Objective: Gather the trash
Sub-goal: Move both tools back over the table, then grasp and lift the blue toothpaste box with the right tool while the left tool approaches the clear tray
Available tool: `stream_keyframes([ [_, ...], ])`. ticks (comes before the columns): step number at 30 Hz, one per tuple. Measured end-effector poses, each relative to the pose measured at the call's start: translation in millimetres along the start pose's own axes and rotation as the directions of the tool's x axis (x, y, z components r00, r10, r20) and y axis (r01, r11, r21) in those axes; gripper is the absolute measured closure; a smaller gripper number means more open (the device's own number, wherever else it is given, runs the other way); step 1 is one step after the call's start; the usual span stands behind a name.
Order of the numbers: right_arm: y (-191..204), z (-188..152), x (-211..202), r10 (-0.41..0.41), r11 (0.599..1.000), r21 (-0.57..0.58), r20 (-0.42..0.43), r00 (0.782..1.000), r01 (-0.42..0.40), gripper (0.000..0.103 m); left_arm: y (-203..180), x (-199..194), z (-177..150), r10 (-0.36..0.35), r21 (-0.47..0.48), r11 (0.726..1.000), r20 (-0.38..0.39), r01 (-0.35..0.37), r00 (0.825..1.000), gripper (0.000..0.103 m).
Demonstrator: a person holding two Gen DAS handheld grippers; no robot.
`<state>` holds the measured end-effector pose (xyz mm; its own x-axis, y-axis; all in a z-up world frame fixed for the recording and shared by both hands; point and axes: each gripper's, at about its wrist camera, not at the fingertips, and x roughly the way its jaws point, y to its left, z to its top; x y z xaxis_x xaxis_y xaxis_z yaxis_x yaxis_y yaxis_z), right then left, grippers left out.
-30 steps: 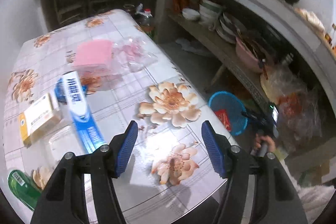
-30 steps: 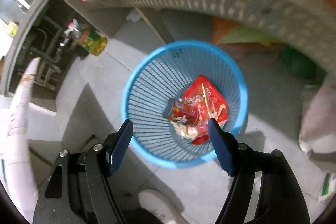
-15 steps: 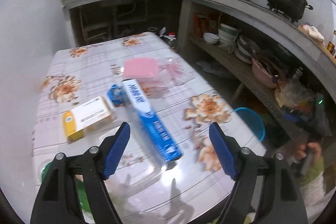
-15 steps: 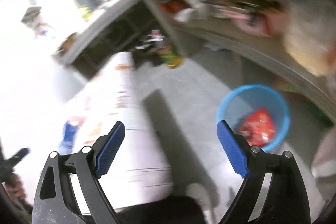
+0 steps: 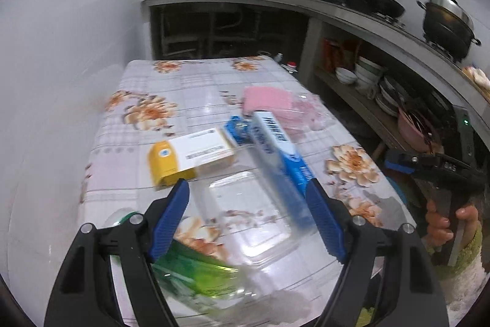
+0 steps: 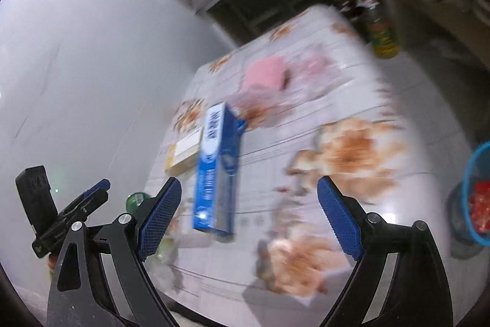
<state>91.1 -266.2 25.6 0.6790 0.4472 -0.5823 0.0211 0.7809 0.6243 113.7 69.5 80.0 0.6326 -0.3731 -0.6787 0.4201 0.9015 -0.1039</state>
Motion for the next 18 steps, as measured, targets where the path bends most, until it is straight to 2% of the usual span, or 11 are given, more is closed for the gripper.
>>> stream_keyframes([
  [5,23,13,53,-0.009,1.000,-0.006,-0.100,0.995,0.008,0.020,24,2,-6,-0.015,-0.080,0.997,0.003,0.015,1.000,0.027],
  [9,38,15,82,-0.038,0.999,-0.039,-0.135,0.990,0.033,0.027,37,16,-6,-0.041,-0.125,0.991,-0.016,0.038,0.999,0.028],
  [18,59,22,125,-0.098,0.992,-0.104,-0.207,0.973,0.078,0.040,53,33,-6,-0.067,-0.177,0.982,-0.034,0.060,0.997,0.047],
])
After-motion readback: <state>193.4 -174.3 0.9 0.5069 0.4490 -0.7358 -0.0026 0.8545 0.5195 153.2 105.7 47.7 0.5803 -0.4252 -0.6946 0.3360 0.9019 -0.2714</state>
